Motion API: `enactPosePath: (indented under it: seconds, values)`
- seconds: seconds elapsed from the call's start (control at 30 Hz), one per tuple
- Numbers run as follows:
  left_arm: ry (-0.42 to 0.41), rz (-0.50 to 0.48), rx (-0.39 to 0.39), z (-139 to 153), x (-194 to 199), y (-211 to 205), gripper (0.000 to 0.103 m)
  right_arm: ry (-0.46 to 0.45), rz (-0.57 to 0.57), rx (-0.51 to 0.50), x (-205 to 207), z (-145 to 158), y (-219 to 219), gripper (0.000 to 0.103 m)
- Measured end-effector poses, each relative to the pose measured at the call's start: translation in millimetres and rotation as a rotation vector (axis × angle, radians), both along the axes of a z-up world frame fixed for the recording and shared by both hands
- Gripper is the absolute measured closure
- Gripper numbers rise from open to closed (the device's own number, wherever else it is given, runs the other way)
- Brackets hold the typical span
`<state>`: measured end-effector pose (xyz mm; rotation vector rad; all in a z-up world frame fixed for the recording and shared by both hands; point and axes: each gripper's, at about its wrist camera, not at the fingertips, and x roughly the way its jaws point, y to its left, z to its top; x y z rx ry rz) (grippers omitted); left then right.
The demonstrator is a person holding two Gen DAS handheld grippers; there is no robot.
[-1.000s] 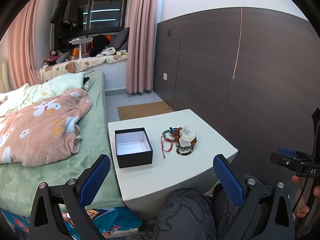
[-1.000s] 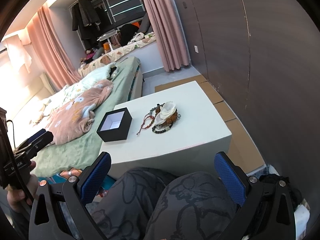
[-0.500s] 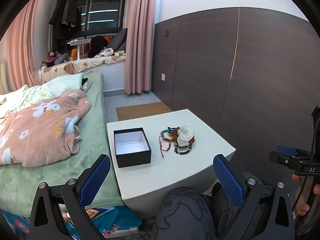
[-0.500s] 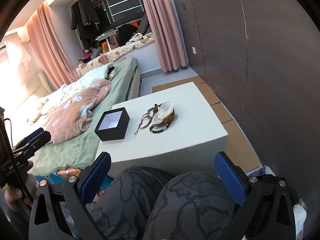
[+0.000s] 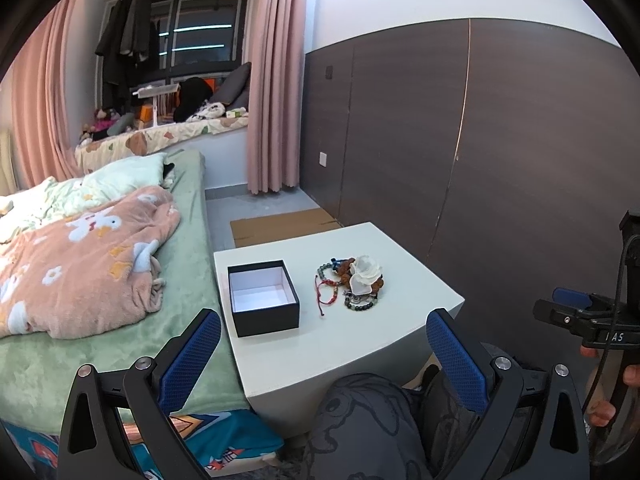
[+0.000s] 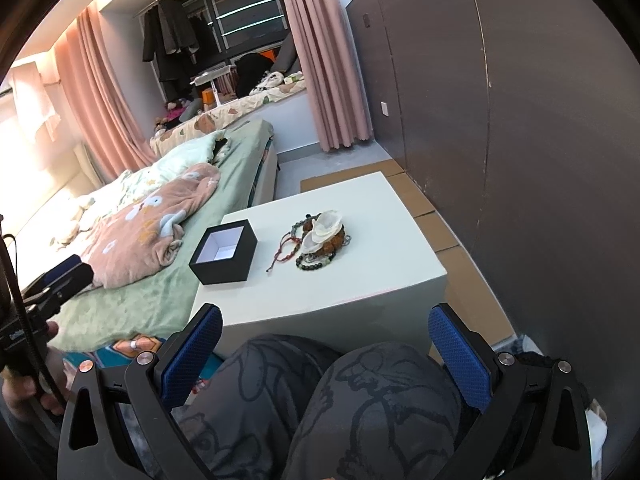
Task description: Organize jewelry
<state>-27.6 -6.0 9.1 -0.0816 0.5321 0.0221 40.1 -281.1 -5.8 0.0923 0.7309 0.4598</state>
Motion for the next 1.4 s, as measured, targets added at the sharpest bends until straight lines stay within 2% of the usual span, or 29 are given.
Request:
enactPosePath:
  seconds: [0.53, 0.77, 0.97, 1.3, 1.4]
  values:
    - [-0.008, -0.008, 0.011, 8.4, -11.9, -4.5, 0.001, -0.021, 0.009, 0.013, -12.0, 8.0, 0.9, 0.000]
    - [0.003, -0.014, -0.013, 6.0, -1.2, -4.0, 0.001, -0.025, 0.019, 0.022, -7.3, 12.6, 0.0, 0.000]
    - [0.028, -0.016, -0.027, -1.5, 26.7, -5.8, 0.001, -0.002, 0.015, 0.032, 18.3, 8.4, -4.4, 0.000]
    - [0.072, -0.049, -0.074, -20.9, 87.9, -5.9, 0.001, 0.093, 0.008, 0.125, 96.7, -20.0, -3.6, 0.000]
    - [0.091, -0.062, -0.086, -27.9, 109.3, -9.1, 0.004, 0.130, 0.009, 0.156, 121.3, -31.1, -1.7, 0.001]
